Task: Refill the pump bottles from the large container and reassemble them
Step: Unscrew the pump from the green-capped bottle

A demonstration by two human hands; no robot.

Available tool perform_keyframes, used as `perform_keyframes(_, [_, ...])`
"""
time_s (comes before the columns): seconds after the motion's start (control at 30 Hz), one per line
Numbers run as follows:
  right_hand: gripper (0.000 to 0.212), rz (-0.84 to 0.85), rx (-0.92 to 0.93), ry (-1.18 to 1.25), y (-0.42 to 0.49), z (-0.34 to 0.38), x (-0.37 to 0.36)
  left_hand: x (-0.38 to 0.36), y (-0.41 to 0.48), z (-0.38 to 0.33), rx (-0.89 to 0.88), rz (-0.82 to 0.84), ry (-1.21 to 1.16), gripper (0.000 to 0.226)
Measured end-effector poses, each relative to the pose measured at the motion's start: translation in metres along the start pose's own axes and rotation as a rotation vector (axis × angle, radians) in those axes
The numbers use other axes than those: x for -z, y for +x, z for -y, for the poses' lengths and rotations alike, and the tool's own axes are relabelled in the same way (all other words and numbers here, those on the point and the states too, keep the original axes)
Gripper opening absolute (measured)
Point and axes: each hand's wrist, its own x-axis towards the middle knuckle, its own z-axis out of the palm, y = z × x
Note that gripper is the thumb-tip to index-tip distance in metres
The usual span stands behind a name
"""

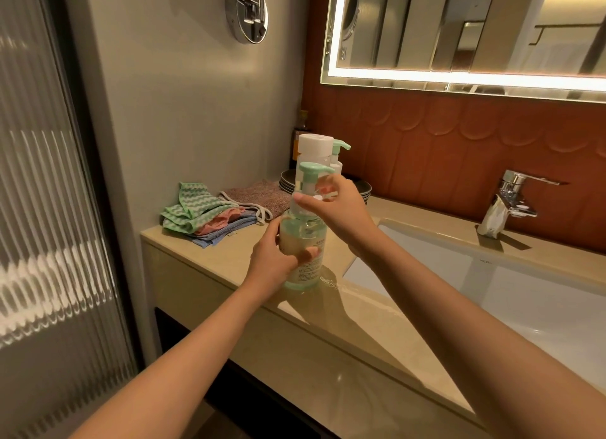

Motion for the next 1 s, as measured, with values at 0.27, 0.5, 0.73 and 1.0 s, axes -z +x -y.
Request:
perform_keyframes(0.27, [0.036, 0.050, -0.012, 0.089, -0.001, -0.007, -0.002, 0.000, 0.000, 0.001, -0.002, 0.006, 0.006, 0.070])
perform_keyframes(0.5, [0.048, -0.068, 0.002, -0.049, 0.000, -0.009, -0.008, -0.001, 0.000, 0.001, -0.001, -0.006, 0.014, 0.067])
perform_keyframes(0.73, [0.053, 0.083, 0.029, 0.090, -0.001, -0.009, -0.001, 0.000, -0.001, 0.001, -0.002, -0.005, 0.009, 0.059])
perform_keyframes(1.0, [0.044, -0.077, 0.023, -0.057, 0.002, -0.010, -0.008, 0.000, 0.001, 0.003, 0.004, 0.000, 0.030, 0.057])
